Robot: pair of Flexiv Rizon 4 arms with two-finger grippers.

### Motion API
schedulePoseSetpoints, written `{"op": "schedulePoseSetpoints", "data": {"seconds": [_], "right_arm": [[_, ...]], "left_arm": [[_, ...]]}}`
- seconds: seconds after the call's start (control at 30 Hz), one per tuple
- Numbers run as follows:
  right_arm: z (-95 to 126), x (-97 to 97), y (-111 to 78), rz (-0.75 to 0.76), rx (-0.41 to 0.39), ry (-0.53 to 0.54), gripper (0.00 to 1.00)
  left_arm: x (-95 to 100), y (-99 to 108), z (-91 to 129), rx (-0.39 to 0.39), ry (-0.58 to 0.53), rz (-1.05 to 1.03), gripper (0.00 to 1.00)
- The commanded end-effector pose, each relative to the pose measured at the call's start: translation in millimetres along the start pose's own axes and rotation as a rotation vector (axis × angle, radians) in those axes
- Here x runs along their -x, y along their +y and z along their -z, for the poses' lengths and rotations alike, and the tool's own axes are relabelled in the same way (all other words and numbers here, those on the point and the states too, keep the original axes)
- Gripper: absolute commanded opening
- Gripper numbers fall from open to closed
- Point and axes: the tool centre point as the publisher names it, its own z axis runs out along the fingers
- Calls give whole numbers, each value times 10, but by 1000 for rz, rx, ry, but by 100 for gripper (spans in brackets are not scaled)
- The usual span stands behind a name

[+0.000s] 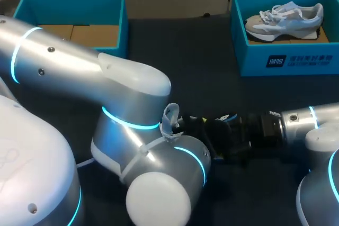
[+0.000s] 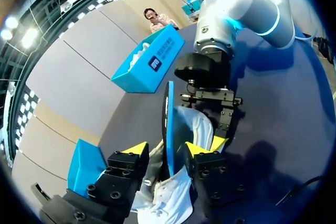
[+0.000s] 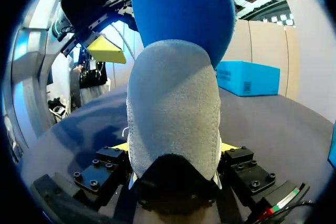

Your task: Take the shoe out of the shoebox, open the shoe tongue, remove and reinsert the insole, then place the shoe into the shoebox

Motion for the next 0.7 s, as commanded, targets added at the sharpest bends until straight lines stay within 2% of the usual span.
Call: {"op": "schedulePoseSetpoints", "data": {"seconds": [0.03, 0.4, 0.7], "right_arm": [[-16, -4, 10, 0, -3, -2, 0], [-16, -4, 10, 0, -3, -2, 0], [-16, -4, 10, 0, -3, -2, 0]], "left_arm": [[-85, 19, 30, -4, -14, -3, 42], [-150, 22, 14, -10, -45, 0, 42], [-151, 42, -105, -9, -64, 8, 42]]}}
